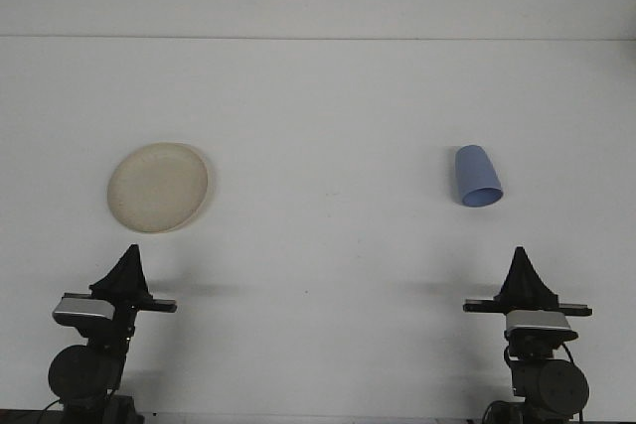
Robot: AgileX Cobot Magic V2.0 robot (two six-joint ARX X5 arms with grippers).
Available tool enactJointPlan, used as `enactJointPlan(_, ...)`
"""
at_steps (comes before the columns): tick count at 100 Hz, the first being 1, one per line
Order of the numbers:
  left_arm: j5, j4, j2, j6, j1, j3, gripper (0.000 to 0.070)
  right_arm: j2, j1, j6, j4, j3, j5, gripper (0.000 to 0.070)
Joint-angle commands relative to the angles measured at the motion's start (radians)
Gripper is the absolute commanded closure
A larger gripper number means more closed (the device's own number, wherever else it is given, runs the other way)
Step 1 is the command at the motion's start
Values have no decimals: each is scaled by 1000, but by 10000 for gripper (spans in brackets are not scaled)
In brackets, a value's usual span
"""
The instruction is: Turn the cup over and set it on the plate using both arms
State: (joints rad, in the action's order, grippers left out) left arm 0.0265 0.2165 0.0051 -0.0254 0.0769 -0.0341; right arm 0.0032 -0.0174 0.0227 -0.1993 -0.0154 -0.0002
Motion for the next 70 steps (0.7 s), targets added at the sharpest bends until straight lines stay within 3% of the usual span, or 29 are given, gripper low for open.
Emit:
enactJointPlan(1, -1, 10, -2, -6, 0, 20, 689, -2, 1, 4, -10, 3, 0, 700)
enactJointPlan(37, -1, 10, -2, -6, 0, 20, 689, -2, 1, -8, 17, -22, 0, 700)
enactJointPlan(70, -1, 10, -2, -6, 0, 20, 689, 26, 1, -7, 293, -267, 1, 700)
